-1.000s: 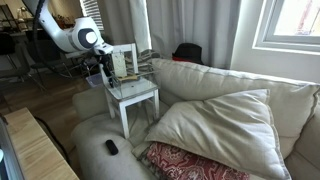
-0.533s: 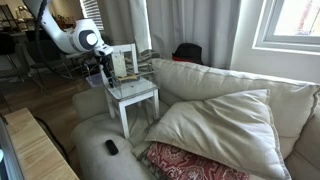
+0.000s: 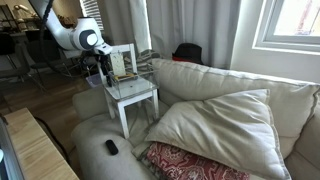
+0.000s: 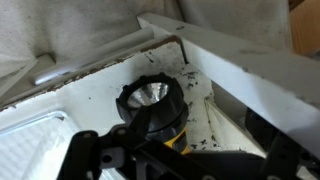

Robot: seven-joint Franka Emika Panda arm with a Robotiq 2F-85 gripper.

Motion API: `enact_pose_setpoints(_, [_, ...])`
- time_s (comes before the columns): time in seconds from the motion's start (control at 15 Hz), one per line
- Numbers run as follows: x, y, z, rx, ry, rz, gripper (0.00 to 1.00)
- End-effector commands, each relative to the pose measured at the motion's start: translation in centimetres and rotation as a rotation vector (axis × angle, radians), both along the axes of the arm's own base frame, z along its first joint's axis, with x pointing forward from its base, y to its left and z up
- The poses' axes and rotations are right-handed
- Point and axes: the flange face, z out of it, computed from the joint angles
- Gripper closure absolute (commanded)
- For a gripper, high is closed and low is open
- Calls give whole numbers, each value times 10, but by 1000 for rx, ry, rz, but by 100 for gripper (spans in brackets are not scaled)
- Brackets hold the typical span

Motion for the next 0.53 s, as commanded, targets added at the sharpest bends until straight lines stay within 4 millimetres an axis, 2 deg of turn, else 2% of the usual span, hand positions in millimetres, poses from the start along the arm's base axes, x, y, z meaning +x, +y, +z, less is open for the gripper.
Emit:
enact_pose_setpoints(0.0, [3, 0, -11, 1, 1, 17, 0])
enact_pose_setpoints(0.47, [2, -2, -1, -60, 36, 6, 0])
